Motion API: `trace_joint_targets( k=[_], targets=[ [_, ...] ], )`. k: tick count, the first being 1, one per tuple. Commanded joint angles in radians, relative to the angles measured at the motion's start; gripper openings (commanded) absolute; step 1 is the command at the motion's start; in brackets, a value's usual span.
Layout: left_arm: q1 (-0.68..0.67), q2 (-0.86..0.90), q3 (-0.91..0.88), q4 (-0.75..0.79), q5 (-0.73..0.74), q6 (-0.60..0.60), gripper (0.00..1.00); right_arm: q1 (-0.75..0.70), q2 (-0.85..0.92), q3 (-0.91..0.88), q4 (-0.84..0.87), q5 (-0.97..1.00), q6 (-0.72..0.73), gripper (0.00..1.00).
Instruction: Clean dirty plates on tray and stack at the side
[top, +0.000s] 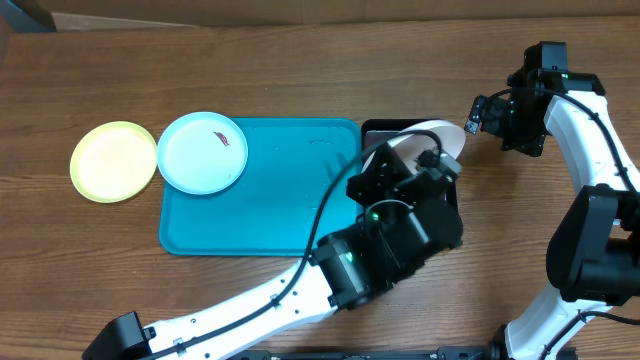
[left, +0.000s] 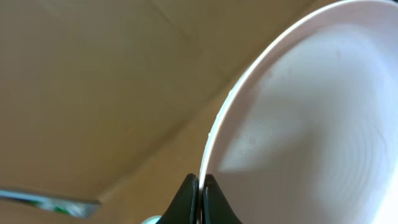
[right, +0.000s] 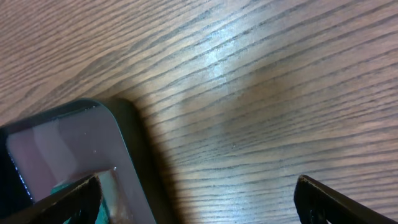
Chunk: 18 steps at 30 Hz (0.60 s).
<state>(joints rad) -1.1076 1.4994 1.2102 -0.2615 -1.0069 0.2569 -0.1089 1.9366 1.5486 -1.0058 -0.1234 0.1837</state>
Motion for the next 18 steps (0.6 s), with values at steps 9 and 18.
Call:
trace_joint_targets(
  k=[9,18],
  targets=[
    [0.415,-0.016,0.014,-0.243,0.937,-0.598,0.04,0.003,-0.013,0.015,0.005,0.003,0.002,1.00],
    [0.869,-0.016,0.014,-0.240,1.496,-0.646,0.04,0.003,-0.013,0.015,0.005,0.003,0.002,1.00]
  ],
)
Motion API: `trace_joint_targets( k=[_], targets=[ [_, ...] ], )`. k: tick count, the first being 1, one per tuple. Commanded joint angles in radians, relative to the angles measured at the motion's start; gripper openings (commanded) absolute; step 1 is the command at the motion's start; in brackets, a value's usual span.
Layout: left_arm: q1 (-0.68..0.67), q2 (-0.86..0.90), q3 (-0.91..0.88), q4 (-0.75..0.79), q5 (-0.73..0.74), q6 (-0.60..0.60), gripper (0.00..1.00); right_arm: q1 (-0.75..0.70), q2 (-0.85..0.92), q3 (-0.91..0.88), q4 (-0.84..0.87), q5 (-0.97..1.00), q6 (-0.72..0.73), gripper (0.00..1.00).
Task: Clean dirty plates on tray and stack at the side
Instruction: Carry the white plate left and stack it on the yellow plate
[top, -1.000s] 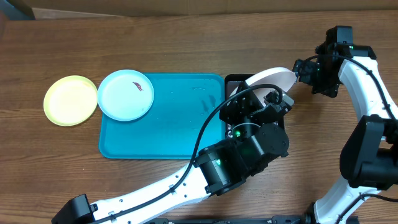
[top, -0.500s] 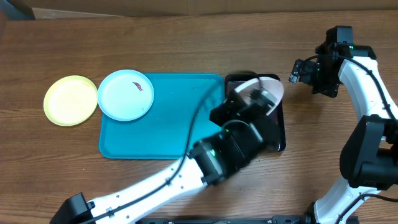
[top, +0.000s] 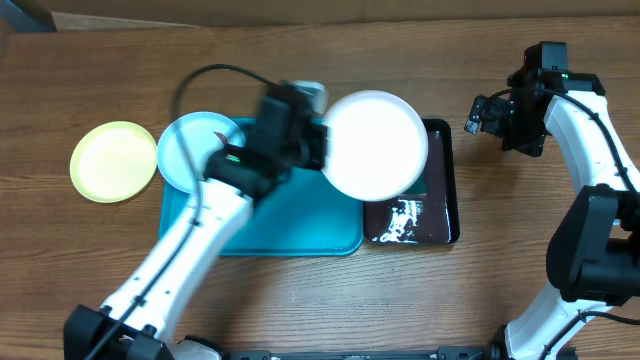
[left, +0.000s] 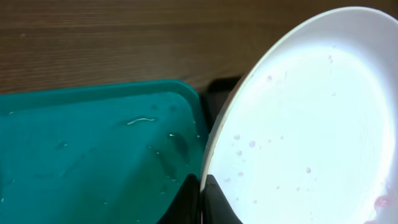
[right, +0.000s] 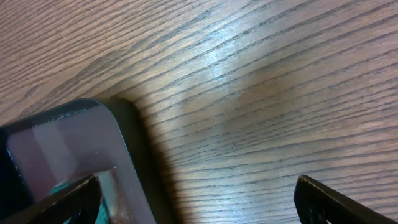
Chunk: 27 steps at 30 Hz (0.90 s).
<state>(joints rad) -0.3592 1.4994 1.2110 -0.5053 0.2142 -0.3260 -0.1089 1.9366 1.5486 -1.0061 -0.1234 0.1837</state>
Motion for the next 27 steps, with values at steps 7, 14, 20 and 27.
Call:
trace_joint_targets(
  k=[7,14,20,27],
  targets=[
    [0.465,-0.016,0.013,-0.022,0.299,-0.154,0.04,0.003,-0.013,0.015,0.006,0.003,0.002,1.00],
    [0.737,-0.016,0.013,-0.048,0.197,-0.203,0.04,0.003,-0.013,0.015,0.006,0.003,0.002,1.00],
    [0.884,-0.016,0.013,-0.114,-0.128,-0.207,0.04,0.003,-0.013,0.015,0.006,0.003,0.002,1.00],
    [0.956,-0.016,0.013,-0.140,-0.347,-0.292,0.04,0.003,-0.013,0.015,0.006,0.003,0.002,1.00]
  ],
)
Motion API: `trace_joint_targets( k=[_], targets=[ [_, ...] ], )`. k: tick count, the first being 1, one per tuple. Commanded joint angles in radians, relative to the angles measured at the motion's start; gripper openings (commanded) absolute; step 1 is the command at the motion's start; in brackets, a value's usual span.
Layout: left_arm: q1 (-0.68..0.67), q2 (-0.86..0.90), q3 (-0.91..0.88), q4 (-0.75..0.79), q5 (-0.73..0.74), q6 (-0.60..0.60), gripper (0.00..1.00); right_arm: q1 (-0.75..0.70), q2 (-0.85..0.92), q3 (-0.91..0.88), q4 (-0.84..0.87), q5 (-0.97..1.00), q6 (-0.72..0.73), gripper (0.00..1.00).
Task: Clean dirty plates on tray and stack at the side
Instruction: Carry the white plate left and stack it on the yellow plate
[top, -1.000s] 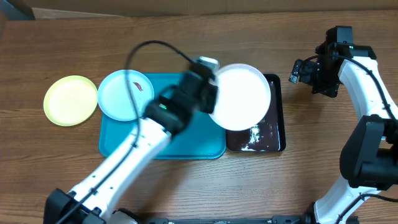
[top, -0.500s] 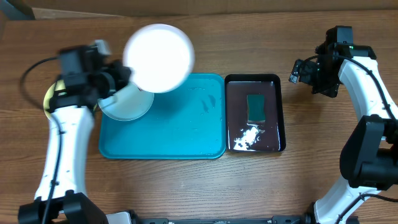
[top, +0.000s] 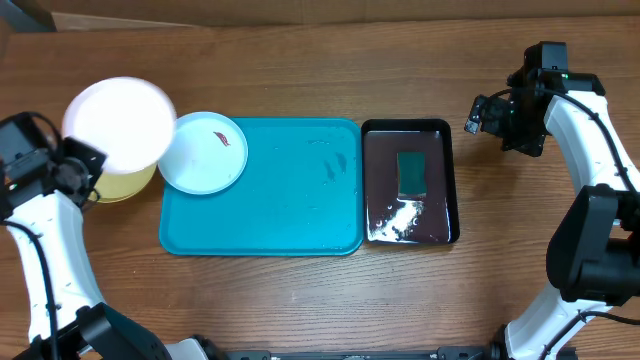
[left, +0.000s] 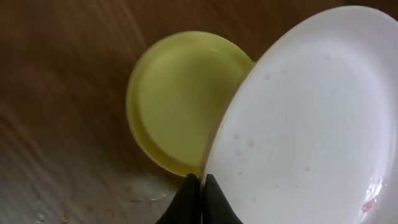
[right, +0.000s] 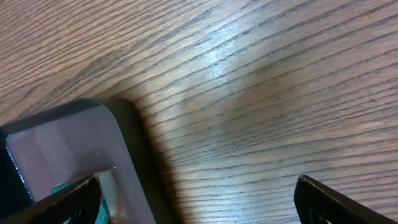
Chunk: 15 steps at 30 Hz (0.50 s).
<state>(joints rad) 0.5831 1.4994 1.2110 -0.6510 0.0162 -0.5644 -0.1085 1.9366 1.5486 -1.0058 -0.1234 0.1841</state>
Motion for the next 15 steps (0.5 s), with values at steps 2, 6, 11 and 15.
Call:
trace_joint_targets(
  k=[2,6,11,15],
  targets=[
    [0.015,-0.014,0.013,0.008,-0.219,-0.063,0.04,0.002,-0.013,0.015,0.005,0.003,0.002,1.00],
    [0.015,0.007,0.013,0.008,-0.325,-0.064,0.04,0.002,-0.013,0.015,0.005,0.003,0.002,1.00],
    [0.015,0.078,0.013,0.009,-0.341,-0.065,0.04,0.002,-0.013,0.015,0.005,0.003,0.002,1.00],
    [0.015,0.156,0.013,0.042,-0.341,-0.052,0.04,0.002,-0.013,0.015,0.005,0.003,0.002,1.00]
  ],
)
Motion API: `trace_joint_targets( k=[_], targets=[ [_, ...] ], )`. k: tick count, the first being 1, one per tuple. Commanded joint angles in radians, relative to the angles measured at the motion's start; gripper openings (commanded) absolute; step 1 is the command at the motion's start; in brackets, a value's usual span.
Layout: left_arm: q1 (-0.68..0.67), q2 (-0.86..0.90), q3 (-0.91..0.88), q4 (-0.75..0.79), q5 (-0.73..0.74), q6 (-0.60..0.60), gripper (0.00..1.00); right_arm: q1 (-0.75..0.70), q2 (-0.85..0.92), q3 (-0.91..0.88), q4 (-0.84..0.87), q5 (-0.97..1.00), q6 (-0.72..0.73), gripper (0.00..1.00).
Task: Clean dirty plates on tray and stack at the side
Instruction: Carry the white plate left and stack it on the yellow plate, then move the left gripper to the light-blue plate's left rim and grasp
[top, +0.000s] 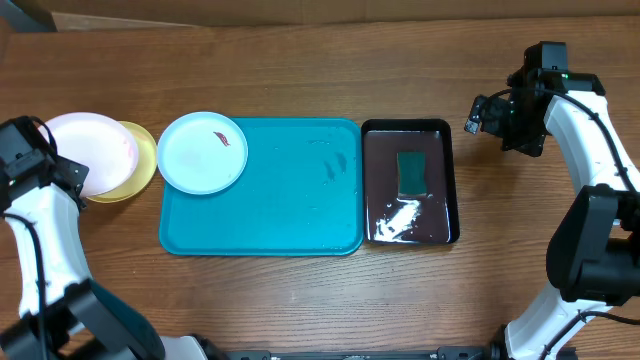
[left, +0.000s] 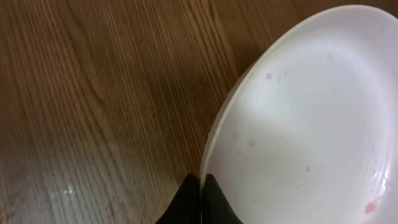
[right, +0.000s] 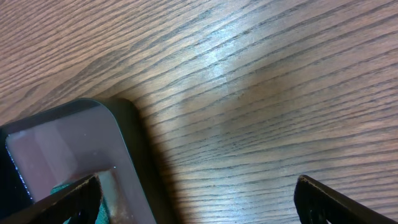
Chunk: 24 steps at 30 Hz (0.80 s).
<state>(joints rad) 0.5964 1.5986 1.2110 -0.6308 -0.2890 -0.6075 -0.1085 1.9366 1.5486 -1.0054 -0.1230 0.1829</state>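
Observation:
A pale pink plate (top: 92, 152) lies low over the yellow plate (top: 140, 170) at the far left of the table, overlapping its left part. My left gripper (left: 201, 182) is shut on the pink plate's (left: 311, 124) rim. A light blue plate (top: 202, 151) with a red smear sits on the top left corner of the teal tray (top: 270, 195). My right gripper (right: 196, 193) hangs open over bare table beside the black basin's (right: 134, 155) corner.
The black basin (top: 445, 180) right of the tray holds water, foam and a green sponge (top: 411, 172). The left arm (top: 40, 230) runs down the table's left edge. The right arm (top: 590, 130) stands at the right edge.
The pink plate, held higher over the yellow plate before, now sits low upon it and further left. My left gripper still grips its rim. The right gripper has not moved.
My left gripper held the pink plate tilted over the black basin. Then it held it over the tray's right end, then above the yellow plate at the far left. Now the plate rests low on the yellow one. The right gripper stayed open throughout.

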Motion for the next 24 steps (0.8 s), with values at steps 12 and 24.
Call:
trace_joint_targets(
  k=[12,24],
  targets=[
    [0.002,0.153,0.013,0.140,0.049,0.104,0.04,0.002,-0.013,0.015,0.005,0.003,0.003,1.00],
    [0.002,0.240,0.013,0.204,0.101,0.169,0.11,0.002,-0.013,0.015,0.005,0.003,0.003,1.00]
  ],
)
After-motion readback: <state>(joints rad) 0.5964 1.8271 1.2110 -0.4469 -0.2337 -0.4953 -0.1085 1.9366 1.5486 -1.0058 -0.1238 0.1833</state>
